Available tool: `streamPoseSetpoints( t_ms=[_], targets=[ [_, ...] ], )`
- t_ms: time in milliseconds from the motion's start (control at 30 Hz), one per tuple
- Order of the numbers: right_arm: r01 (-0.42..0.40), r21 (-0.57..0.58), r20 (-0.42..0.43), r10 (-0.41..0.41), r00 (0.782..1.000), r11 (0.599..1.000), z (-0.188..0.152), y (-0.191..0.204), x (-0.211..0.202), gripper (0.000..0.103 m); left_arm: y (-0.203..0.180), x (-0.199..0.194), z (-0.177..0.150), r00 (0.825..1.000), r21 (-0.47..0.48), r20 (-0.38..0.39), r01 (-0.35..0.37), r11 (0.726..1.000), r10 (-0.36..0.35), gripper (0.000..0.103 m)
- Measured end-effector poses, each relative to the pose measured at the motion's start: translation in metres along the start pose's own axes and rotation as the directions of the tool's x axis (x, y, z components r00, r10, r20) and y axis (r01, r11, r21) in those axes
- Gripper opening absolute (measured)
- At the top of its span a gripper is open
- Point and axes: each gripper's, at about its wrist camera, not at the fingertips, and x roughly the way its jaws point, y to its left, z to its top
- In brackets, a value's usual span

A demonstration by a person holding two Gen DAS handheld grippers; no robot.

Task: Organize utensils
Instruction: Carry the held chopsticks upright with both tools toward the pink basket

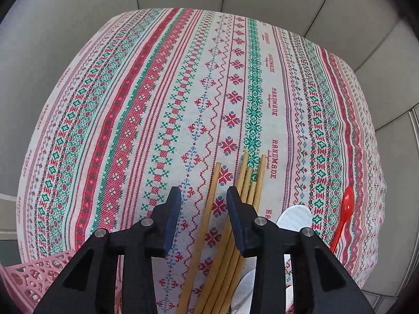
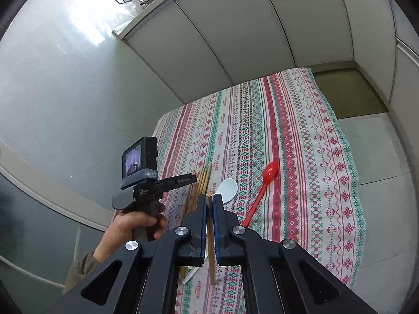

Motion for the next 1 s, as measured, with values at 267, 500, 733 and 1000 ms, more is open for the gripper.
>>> streamPoseSetpoints(
  t_ms=[267, 500, 733, 1000],
  targets=[
    [0.004, -0.033, 0.007, -0.004, 1.0, 0.999, -0.003, 0.01, -0.003, 0.004, -0.014, 0.007, -0.006, 0.998, 0.08, 0.022, -0.059, 0.995, 0.057, 0.005],
    [0.009, -0.058, 0.034, -0.007, 0.999, 0.998, -0.004, 0.019, -0.012, 0.004, -0.006, -0.061, -0.032, 0.985, 0.082, 0.171, 0.008, 0.997, -0.022, 0.004],
    [0.052, -0.109, 0.068, -0.045, 0.997, 0.993, -0.006, 0.038, -0.017, 0.004, -0.004, -0.153, -0.065, 0.929, 0.115, 0.341, 0.108, 0.987, -0.142, 0.004],
    [0.114, -0.158, 0.108, -0.097, 0.989, 0.981, -0.011, 0.06, -0.022, 0.004, 0.029, -0.25, -0.107, 0.805, 0.158, 0.541, 0.187, 0.97, -0.243, 0.004]
  ],
)
